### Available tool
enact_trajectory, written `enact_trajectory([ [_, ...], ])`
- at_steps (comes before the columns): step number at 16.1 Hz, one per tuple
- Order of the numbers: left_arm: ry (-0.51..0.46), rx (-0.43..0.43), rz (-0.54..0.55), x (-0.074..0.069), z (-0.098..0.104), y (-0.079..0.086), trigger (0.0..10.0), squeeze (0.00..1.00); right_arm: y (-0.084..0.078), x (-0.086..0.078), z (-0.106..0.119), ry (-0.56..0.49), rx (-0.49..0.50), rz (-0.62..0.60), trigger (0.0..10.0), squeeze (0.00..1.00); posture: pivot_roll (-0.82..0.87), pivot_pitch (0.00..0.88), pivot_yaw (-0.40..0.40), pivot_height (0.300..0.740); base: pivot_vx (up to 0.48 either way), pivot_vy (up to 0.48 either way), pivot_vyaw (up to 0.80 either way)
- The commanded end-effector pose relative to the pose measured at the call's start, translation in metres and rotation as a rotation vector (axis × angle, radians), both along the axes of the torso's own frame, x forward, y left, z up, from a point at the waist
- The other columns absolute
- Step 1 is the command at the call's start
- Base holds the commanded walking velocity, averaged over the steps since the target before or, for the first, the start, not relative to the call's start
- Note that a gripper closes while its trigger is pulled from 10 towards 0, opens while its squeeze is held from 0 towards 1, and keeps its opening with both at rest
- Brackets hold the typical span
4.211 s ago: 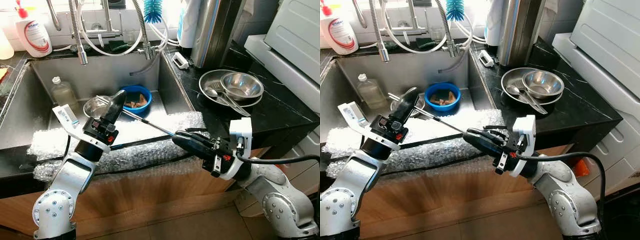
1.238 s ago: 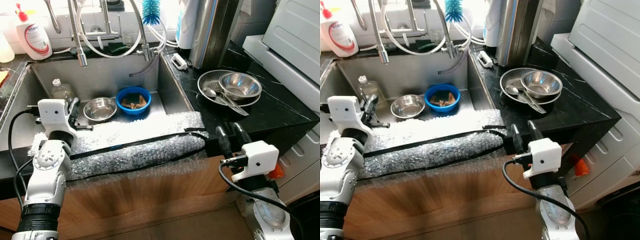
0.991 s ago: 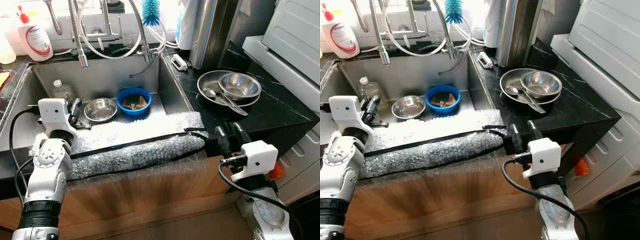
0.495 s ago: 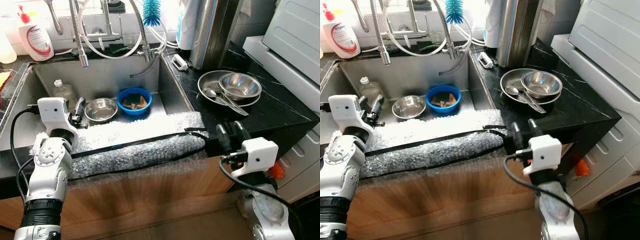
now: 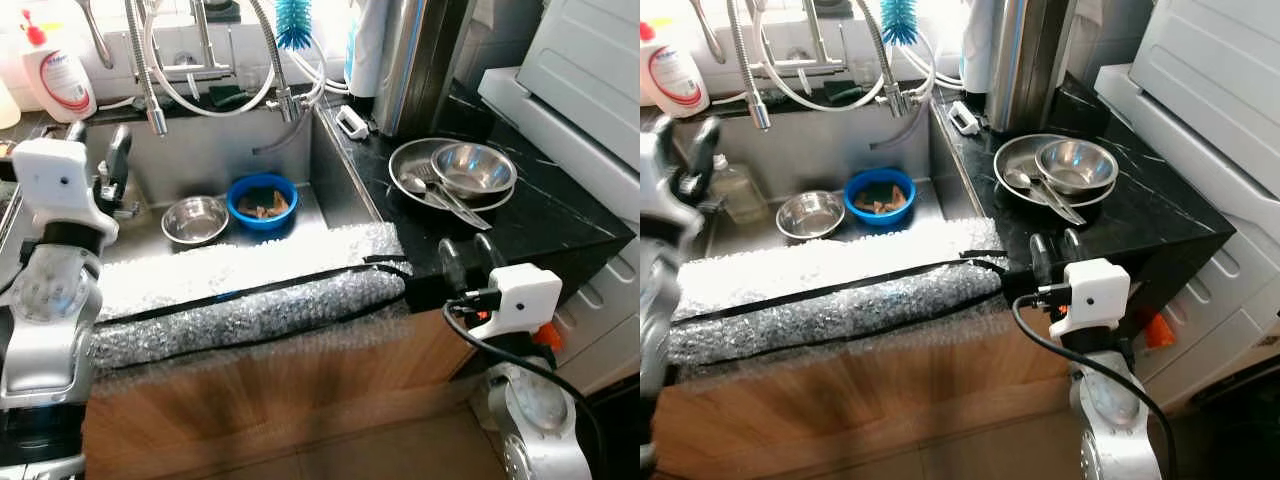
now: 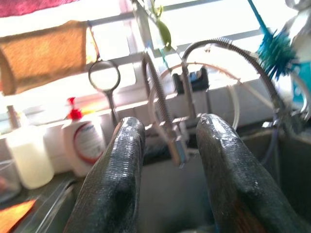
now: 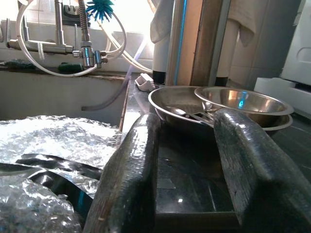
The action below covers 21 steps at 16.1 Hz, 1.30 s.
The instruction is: Kitchen organization
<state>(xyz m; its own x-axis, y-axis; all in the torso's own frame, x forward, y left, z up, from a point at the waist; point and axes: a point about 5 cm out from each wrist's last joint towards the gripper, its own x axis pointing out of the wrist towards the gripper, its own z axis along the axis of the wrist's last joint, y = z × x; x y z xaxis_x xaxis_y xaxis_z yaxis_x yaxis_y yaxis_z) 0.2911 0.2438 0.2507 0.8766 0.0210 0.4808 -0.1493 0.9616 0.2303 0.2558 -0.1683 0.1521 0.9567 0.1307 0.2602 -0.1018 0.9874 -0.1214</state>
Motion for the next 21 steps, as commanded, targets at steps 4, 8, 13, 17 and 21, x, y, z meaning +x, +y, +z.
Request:
enact_trajectory([
  [4, 0.071, 0.055, 0.043, -0.018, -0.018, 0.007, 10.0, 0.00, -0.002, 0.004, -0.003, 0.031, 0.014, -0.017, 10.0, 0.00, 0.05, 0.109, -0.031, 0.740, 0.000, 0.000, 0.00],
  [8, 0.123, 0.068, 0.082, -0.035, -0.039, 0.012, 10.0, 0.00, -0.009, 0.007, -0.009, 0.070, 0.042, -0.059, 10.0, 0.00, 0.04, 0.113, -0.038, 0.740, 0.000, 0.000, 0.00],
  [13, 0.154, 0.042, 0.118, -0.054, -0.048, 0.018, 10.0, 0.00, -0.014, 0.006, -0.005, 0.060, 0.018, -0.068, 10.0, 0.00, 0.04, 0.120, -0.044, 0.740, 0.000, 0.000, 0.00],
  [17, 0.160, 0.011, 0.097, -0.052, -0.053, 0.007, 10.0, 0.00, -0.012, 0.007, -0.005, 0.063, 0.041, -0.067, 10.0, 1.00, 0.04, 0.120, -0.049, 0.740, 0.000, 0.000, 0.00],
  [21, 0.154, 0.000, 0.071, -0.048, -0.051, 0.002, 10.0, 0.00, -0.019, 0.016, -0.007, 0.107, 0.126, -0.119, 10.0, 0.00, 0.04, 0.102, -0.045, 0.740, 0.000, 0.000, 0.00],
])
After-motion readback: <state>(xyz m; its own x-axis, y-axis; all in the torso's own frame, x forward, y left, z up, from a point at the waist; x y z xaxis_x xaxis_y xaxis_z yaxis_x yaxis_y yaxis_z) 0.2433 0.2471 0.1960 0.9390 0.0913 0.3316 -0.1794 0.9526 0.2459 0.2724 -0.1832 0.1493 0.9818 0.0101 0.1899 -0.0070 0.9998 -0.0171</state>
